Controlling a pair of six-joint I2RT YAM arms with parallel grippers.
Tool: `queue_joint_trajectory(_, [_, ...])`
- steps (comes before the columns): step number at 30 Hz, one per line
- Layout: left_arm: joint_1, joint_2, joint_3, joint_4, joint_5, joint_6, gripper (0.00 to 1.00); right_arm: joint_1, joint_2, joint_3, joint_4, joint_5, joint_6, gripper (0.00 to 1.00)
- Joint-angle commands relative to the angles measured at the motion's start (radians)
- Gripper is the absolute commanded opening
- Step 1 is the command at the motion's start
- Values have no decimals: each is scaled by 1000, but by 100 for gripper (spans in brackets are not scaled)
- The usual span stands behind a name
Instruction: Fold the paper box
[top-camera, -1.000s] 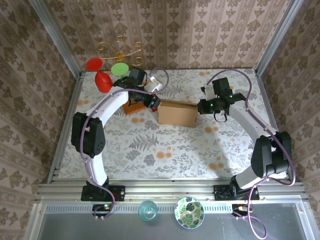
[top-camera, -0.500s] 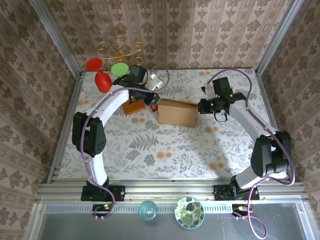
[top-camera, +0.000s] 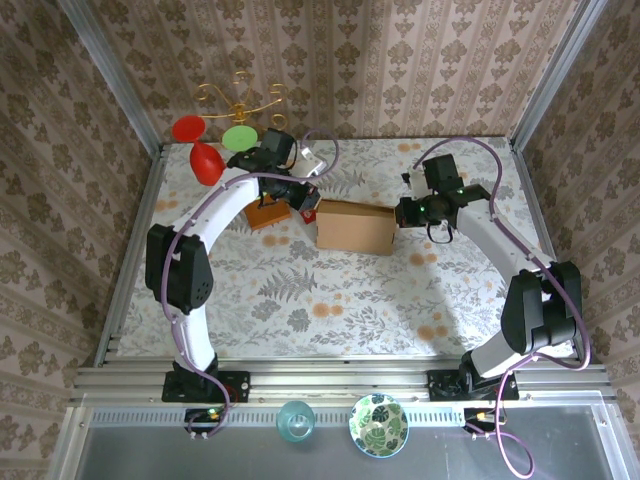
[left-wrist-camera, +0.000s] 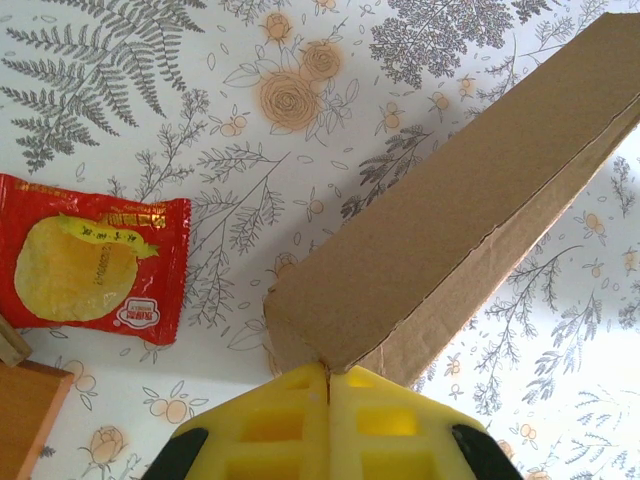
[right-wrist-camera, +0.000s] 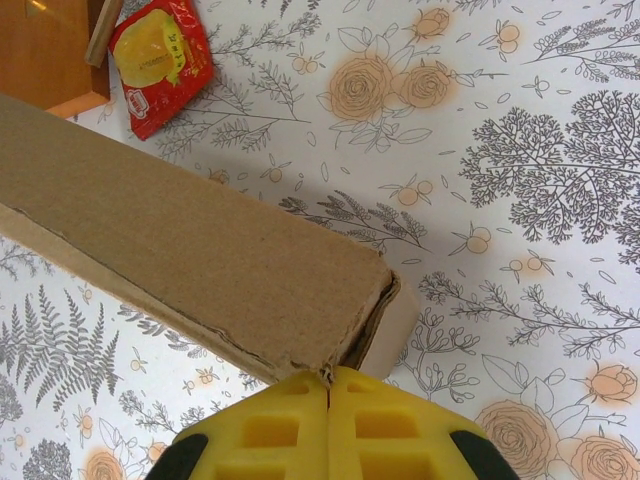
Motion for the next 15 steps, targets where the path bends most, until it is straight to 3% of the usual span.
queue_joint_trajectory(1, [-22,22,47,-47,53,-50,2,23,24,11,-43,32,27,0])
queue_joint_trajectory(10, [-28,30,96,-103,64,-119,5,35,15,4,-32,41,39,0])
queue_joint_trajectory(15, [-31,8,41,-82,17,-89,26,34,23,16,-52,26,29,0])
